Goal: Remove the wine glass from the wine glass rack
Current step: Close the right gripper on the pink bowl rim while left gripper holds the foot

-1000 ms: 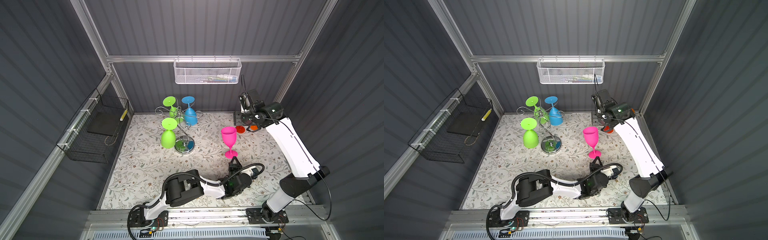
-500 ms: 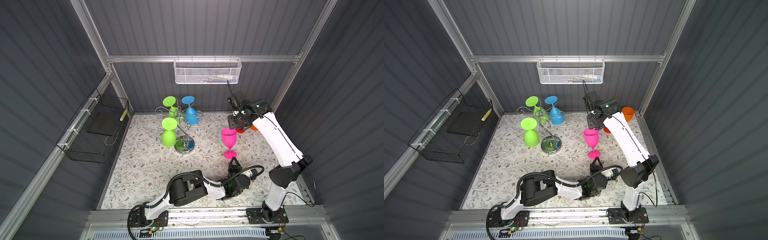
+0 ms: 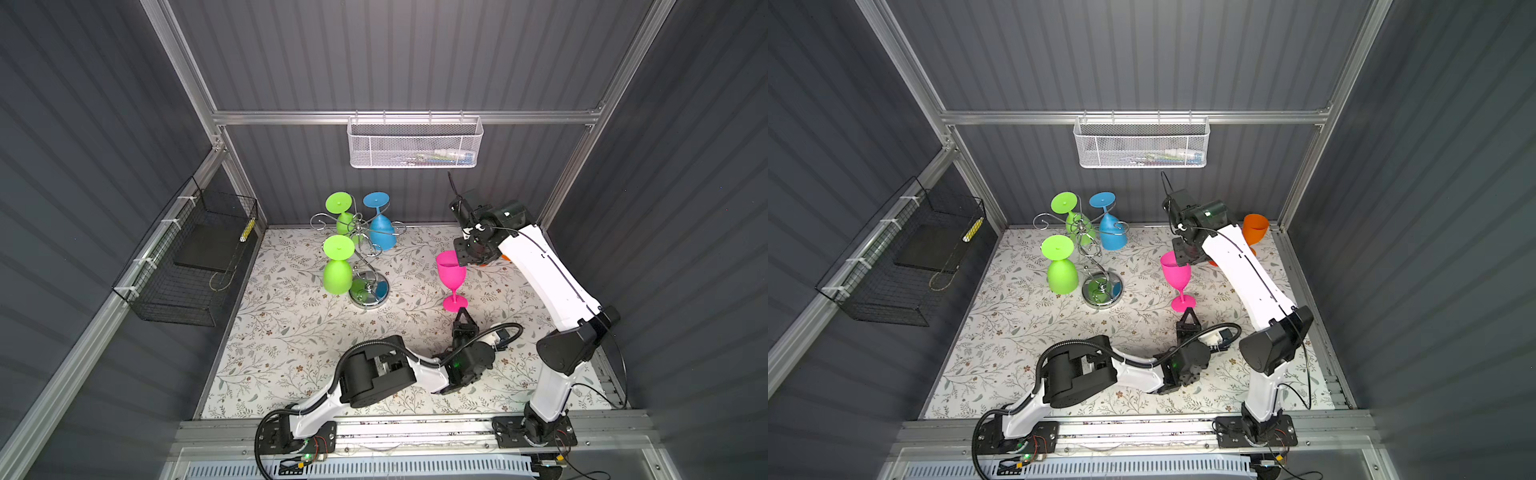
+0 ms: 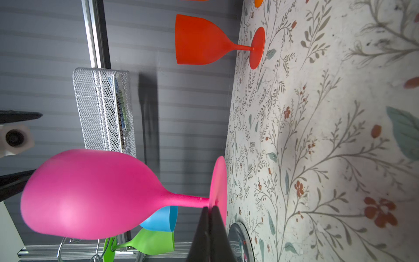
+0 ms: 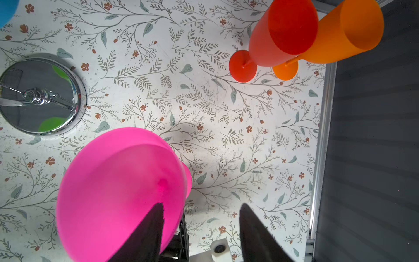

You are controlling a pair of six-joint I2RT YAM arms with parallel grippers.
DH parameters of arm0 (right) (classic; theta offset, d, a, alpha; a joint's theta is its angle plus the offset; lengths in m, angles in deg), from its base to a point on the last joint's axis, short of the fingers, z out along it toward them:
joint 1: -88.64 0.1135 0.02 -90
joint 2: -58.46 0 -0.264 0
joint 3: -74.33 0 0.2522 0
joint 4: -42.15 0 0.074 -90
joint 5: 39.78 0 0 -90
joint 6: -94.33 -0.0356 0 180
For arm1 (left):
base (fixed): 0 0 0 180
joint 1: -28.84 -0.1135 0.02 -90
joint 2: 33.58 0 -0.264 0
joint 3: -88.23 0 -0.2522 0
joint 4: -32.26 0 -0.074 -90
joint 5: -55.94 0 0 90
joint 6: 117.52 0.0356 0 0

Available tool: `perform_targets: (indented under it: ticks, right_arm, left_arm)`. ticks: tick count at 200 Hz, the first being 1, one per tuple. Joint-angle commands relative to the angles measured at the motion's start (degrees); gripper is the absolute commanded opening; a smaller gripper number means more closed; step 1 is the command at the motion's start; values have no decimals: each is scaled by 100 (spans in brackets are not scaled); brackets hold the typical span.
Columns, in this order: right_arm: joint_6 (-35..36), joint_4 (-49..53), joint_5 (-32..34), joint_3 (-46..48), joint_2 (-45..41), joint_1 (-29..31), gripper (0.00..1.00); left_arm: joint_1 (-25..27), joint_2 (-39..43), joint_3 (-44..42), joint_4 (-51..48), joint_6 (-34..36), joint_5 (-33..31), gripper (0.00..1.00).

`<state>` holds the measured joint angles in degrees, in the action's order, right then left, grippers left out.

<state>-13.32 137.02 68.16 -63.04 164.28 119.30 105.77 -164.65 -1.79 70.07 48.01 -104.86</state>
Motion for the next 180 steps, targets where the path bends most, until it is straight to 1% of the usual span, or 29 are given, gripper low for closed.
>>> perform_targets:
  ticks: [1,37,54,76,137,180]
  right_arm:
    - [25,124,-66,-49,131,50,54]
    - [-17,187,-78,-50,207,98,49]
    - [-53,211,-105,-42,244,98,47]
    - [-81,240,-108,-79,285,98,40]
    - [-125,279,-120,-71,327,98,18]
    - [-144,266,-104,-110,331,96,3]
  left_arm:
    - [-24,-46,95,292,77,-109,0]
    - [-63,-67,97,316,110,-135,0]
    - [-72,-130,152,439,262,-168,0]
    - [-123,-239,230,611,431,-218,0]
    - [-220,-227,232,682,474,-241,0]
    - [-251,-235,217,966,680,-216,0]
